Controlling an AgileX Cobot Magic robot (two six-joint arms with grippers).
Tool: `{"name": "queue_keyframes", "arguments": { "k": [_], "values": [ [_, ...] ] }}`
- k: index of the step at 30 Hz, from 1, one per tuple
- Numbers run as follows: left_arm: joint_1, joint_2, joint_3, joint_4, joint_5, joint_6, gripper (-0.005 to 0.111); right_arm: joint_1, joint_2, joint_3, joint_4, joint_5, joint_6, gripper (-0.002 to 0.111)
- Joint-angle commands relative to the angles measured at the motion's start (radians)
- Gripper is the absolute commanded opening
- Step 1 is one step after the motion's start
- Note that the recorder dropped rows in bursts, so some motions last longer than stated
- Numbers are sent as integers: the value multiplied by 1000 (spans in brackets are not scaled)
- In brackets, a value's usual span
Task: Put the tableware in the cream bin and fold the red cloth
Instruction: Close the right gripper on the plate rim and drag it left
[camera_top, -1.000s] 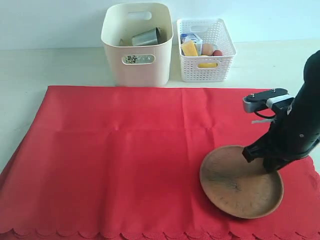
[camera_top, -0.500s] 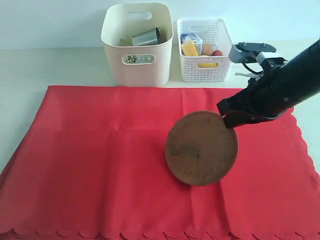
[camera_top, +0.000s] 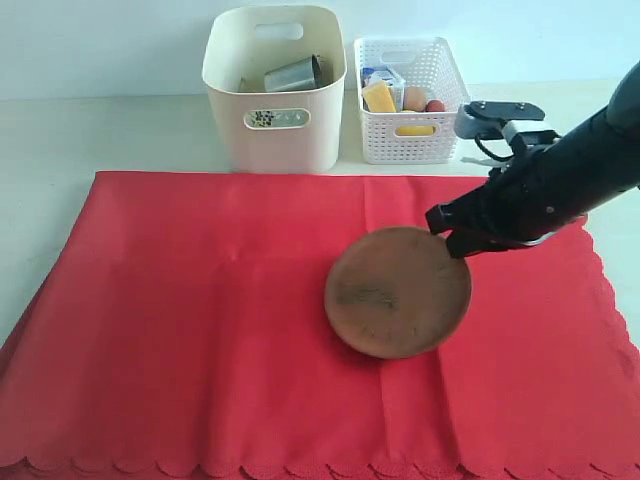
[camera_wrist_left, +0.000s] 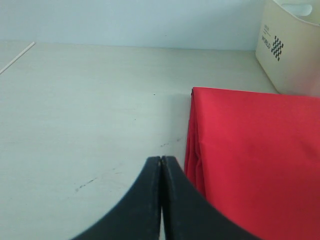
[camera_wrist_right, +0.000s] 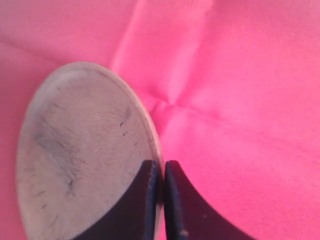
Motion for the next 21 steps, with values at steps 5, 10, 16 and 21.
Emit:
{"name": "queue_keyframes", "arguments": {
  "k": [5, 10, 16, 21],
  "values": [
    [-1, 8, -1, -5, -7, 0, 1, 0, 80, -10, 9, -52, 116, 20],
    [-1, 8, -1, -5, -7, 0, 1, 2, 107, -10, 9, -43, 125, 49],
    [-1, 8, -1, -5, -7, 0, 1, 2, 140, -10, 11, -18, 117, 46],
    [-1, 8, -1, -5, -7, 0, 1, 2, 142, -10, 72, 21, 79, 15]
  ]
}}
